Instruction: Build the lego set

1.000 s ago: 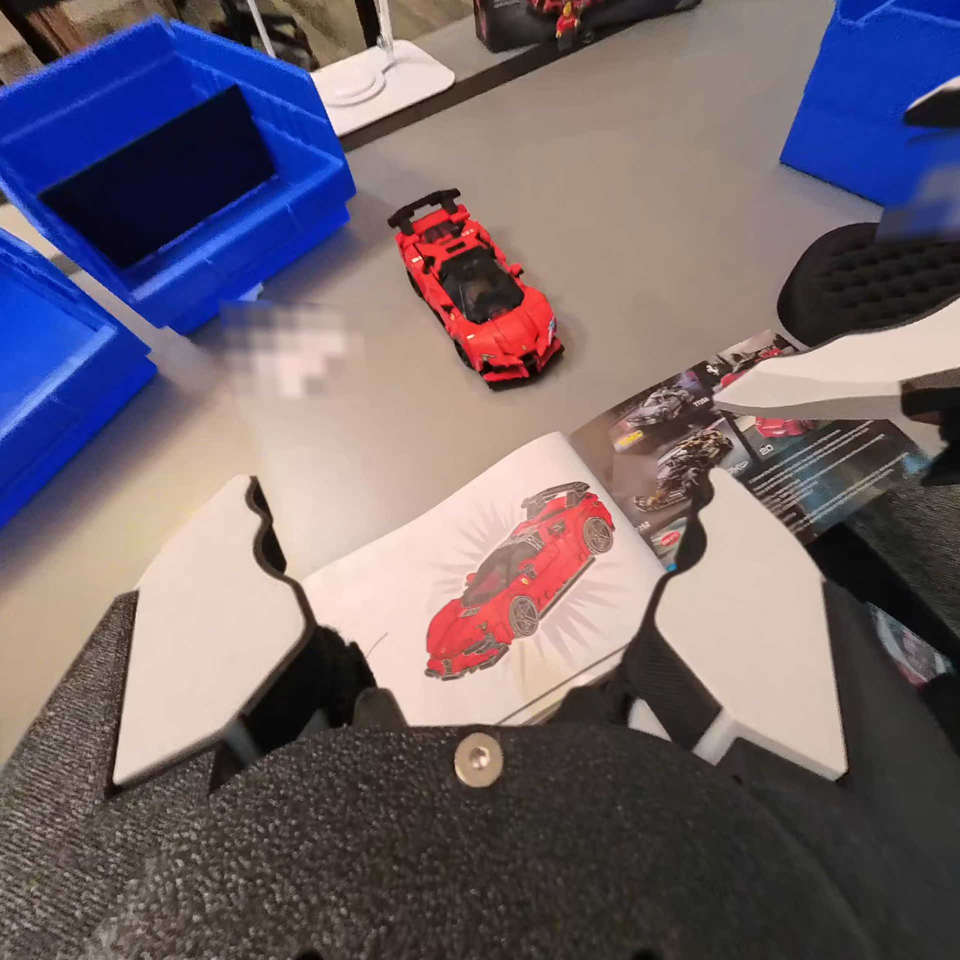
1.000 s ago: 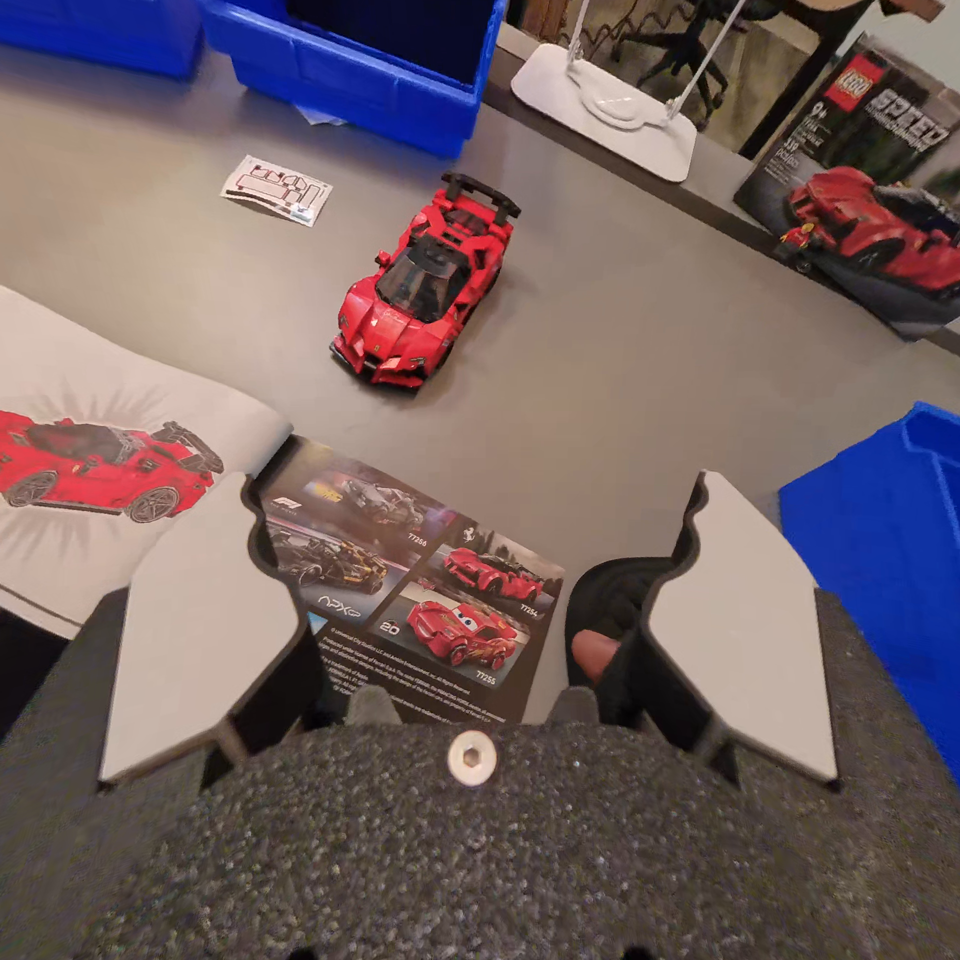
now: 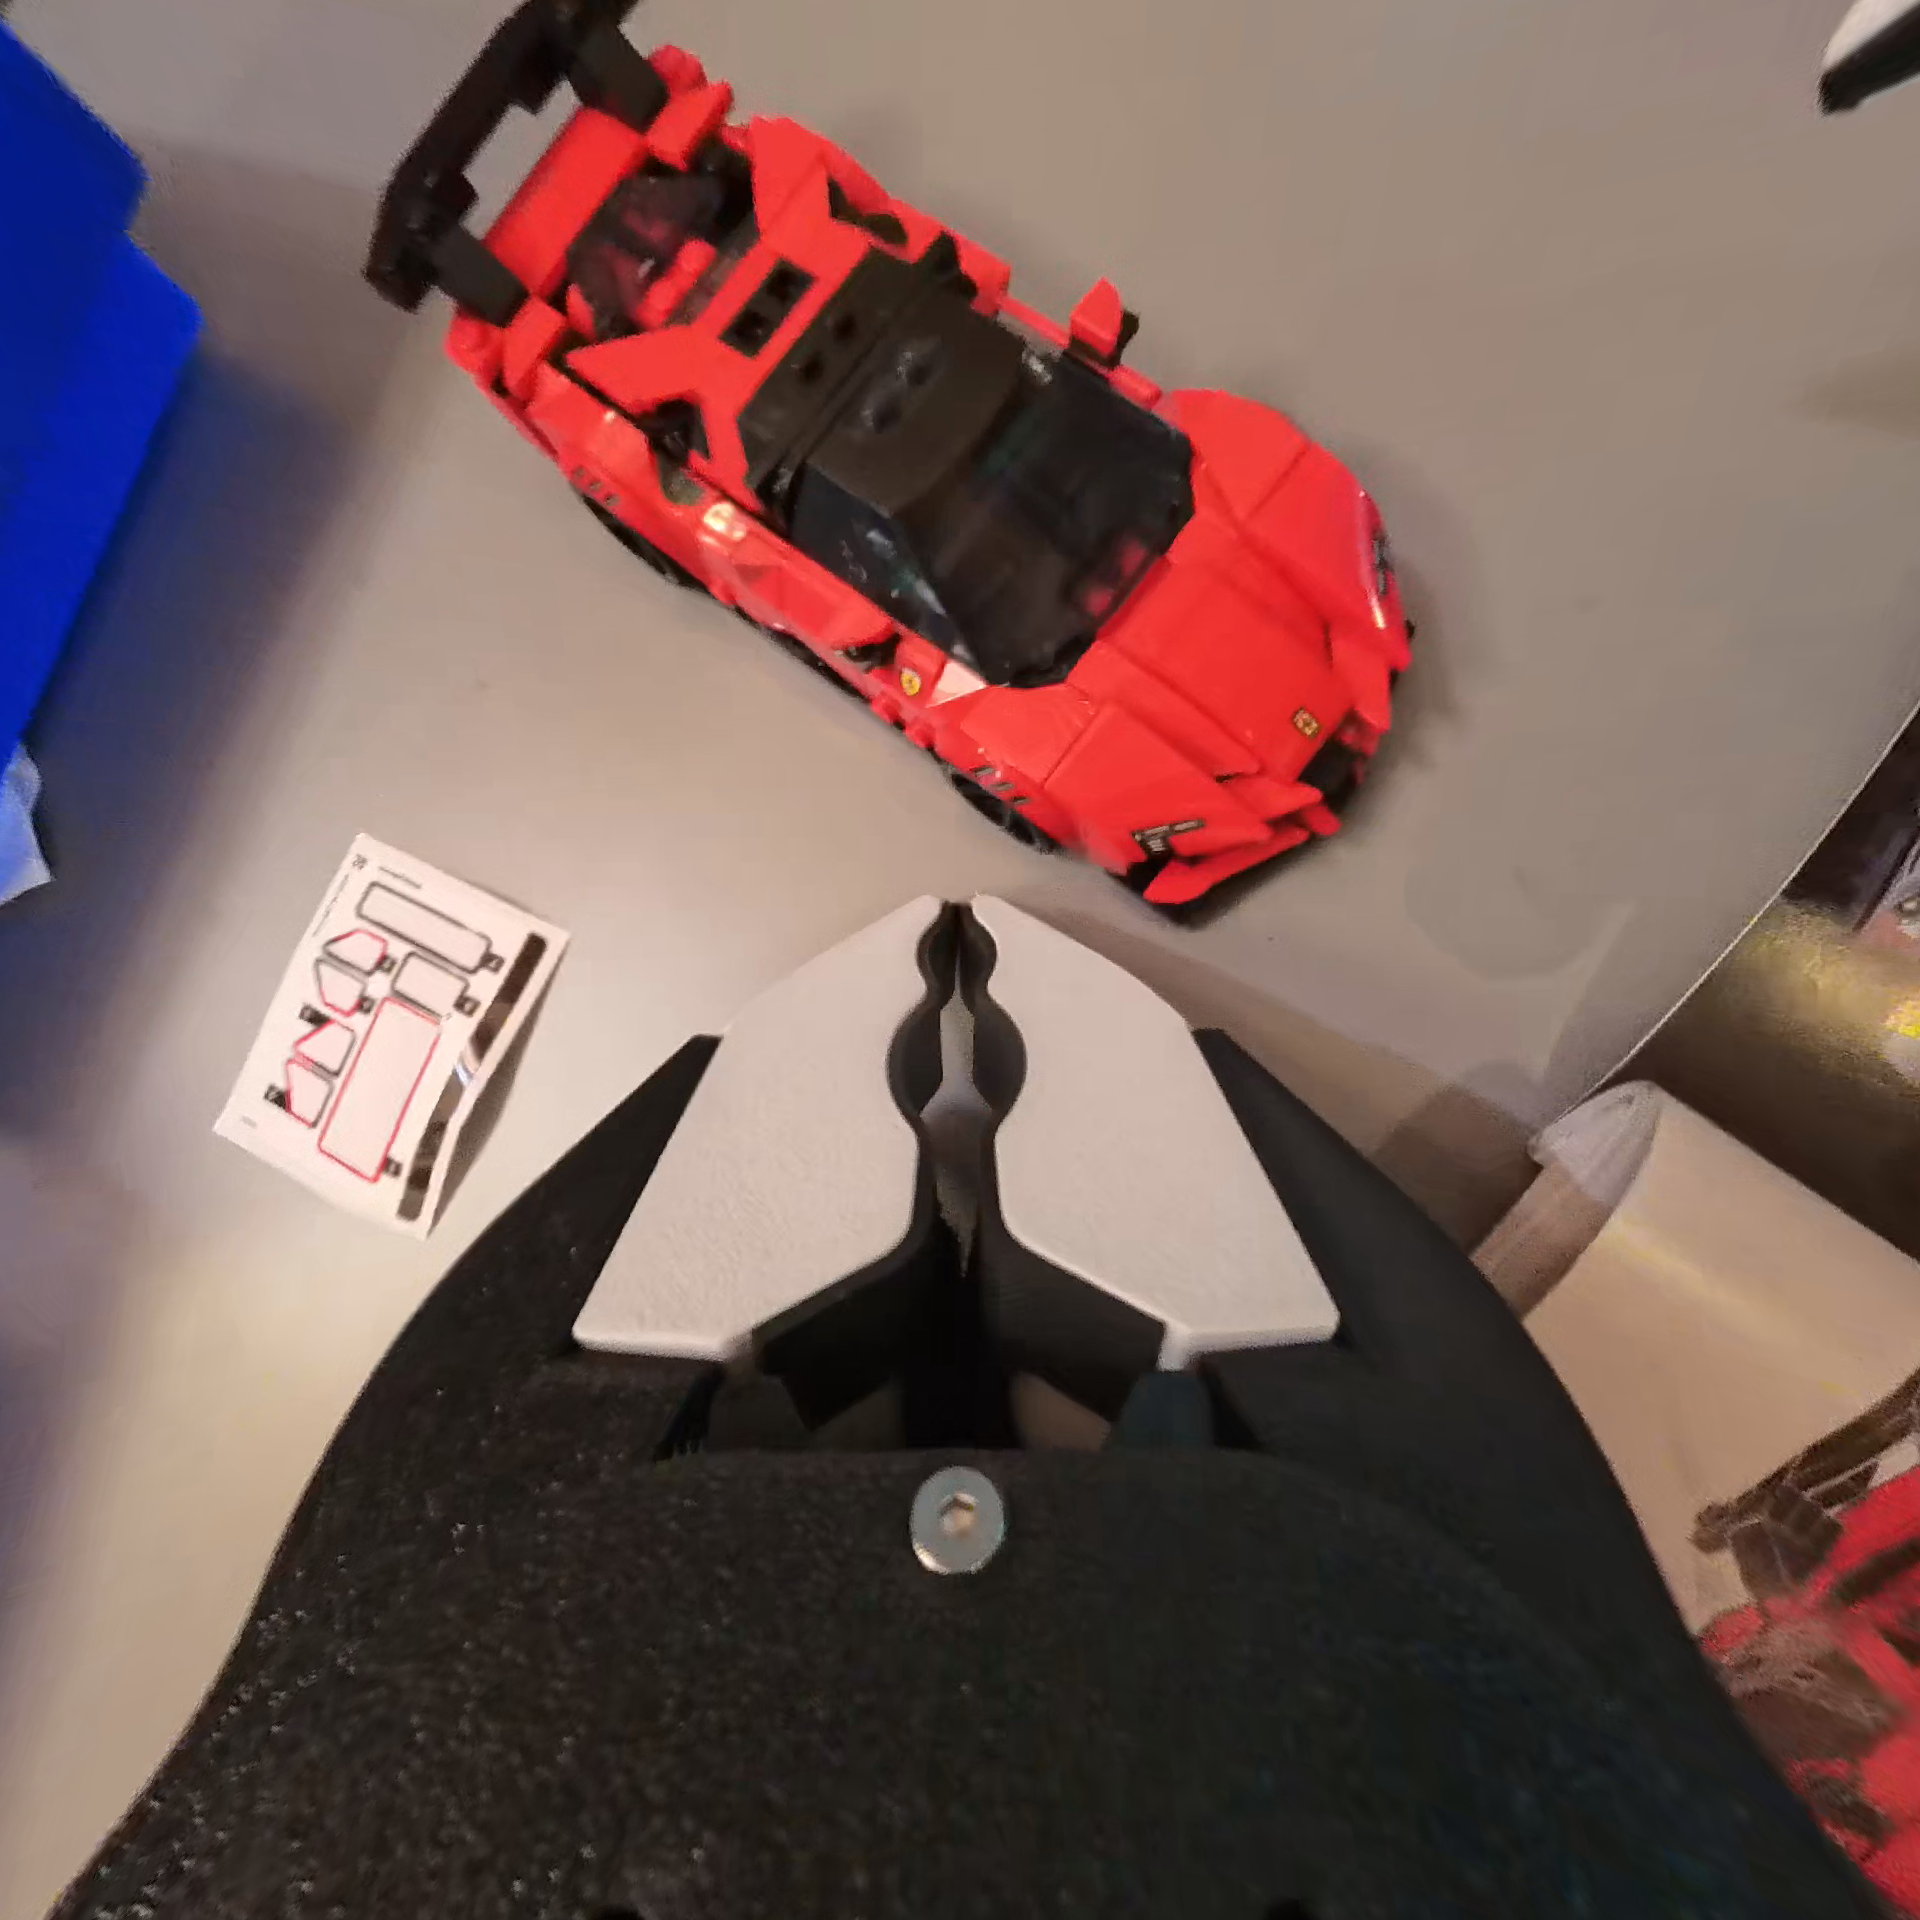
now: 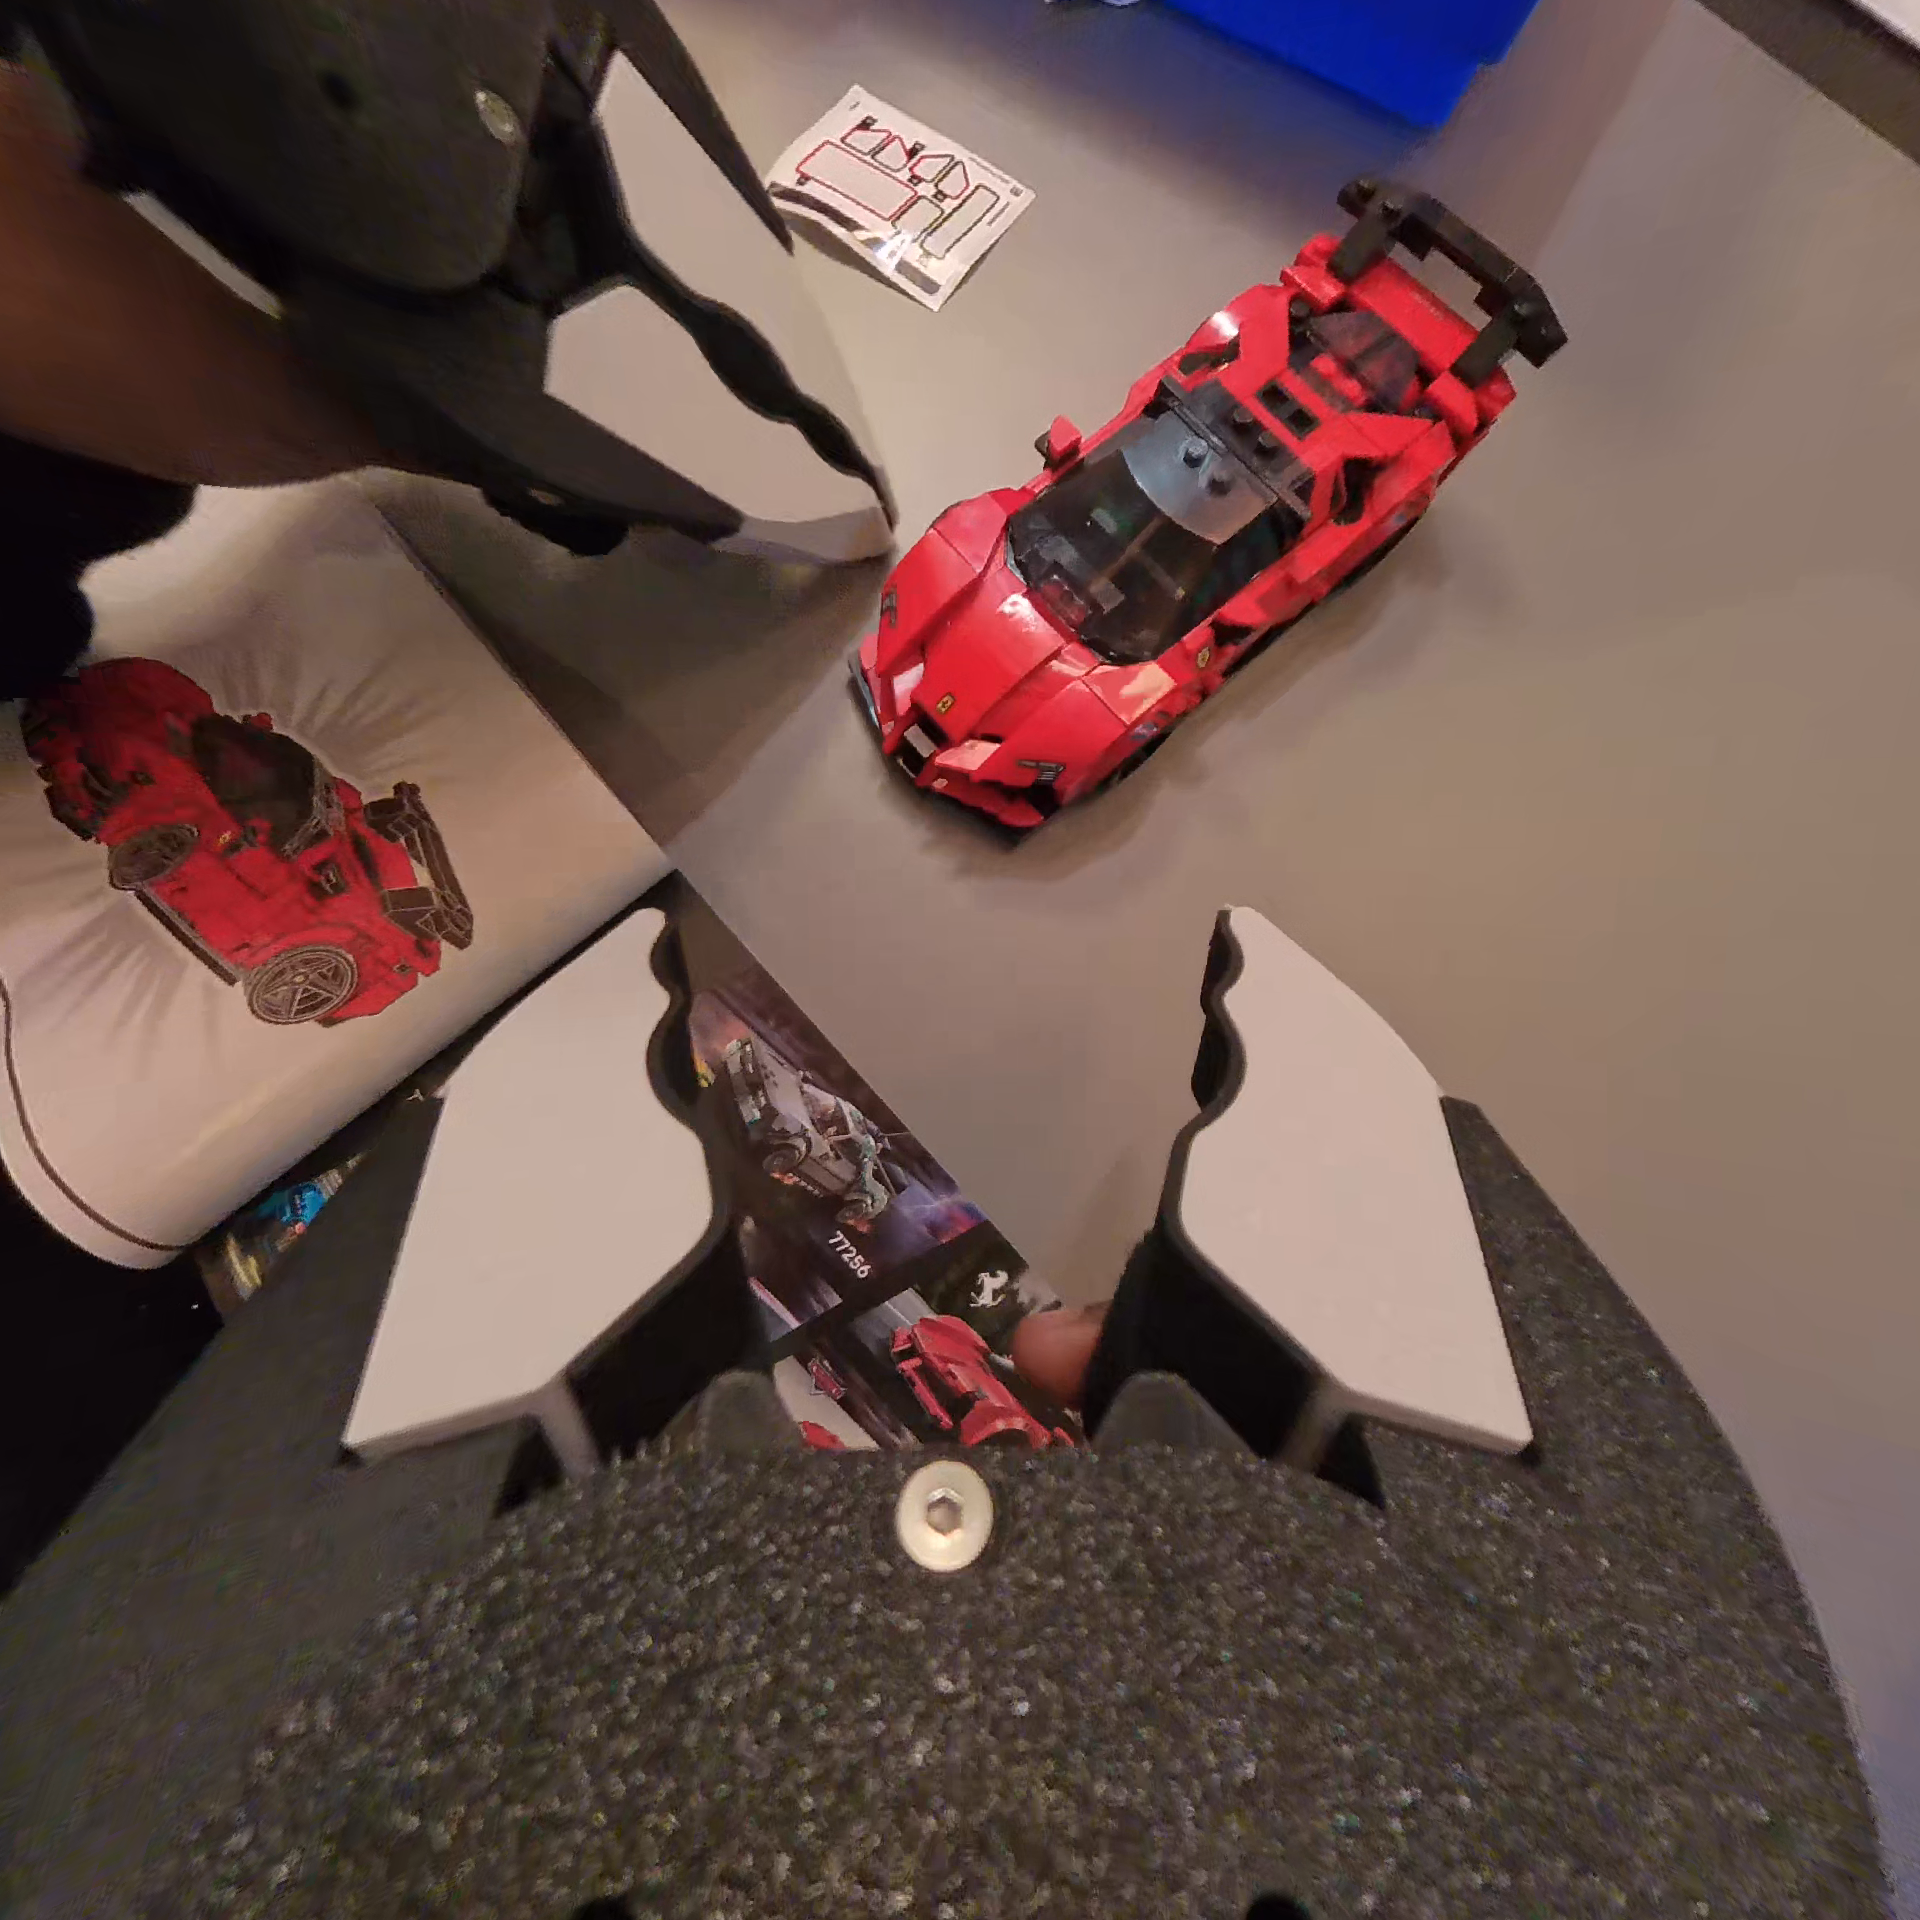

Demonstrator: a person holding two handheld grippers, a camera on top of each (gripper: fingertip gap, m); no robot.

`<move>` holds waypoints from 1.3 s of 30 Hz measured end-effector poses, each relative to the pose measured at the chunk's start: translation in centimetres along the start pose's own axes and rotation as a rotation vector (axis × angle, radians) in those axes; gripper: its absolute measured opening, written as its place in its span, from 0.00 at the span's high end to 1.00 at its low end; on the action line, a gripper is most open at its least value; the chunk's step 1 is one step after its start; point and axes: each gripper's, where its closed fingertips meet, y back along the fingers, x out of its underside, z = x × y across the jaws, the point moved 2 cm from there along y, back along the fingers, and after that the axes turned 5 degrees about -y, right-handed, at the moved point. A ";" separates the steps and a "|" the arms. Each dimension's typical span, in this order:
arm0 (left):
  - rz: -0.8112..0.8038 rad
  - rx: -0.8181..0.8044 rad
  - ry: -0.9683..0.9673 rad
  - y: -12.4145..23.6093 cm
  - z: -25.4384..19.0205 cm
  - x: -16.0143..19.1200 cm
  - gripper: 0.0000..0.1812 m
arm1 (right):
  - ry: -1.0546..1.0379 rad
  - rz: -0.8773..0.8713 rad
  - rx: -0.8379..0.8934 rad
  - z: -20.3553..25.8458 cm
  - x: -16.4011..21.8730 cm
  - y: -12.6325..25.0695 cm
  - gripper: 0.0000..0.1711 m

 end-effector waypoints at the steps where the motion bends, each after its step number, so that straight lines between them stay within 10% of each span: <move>1: 0.001 0.004 -0.001 -0.2 -0.1 -0.2 1.00 | -0.006 -0.004 -0.001 -0.1 0.1 0.1 0.44; 31: -0.094 0.103 -0.096 -2.2 -5.7 -10.3 0.98 | -0.138 -0.083 0.105 -5.1 2.9 4.4 0.44; 37: -0.083 -0.165 0.097 5.9 -2.2 -4.9 0.25 | -0.163 -0.152 0.158 -4.9 1.6 4.7 0.38; 39: -0.100 -0.232 0.165 7.7 -1.9 -3.1 0.19 | -0.192 -0.184 0.199 -4.7 1.2 4.7 0.26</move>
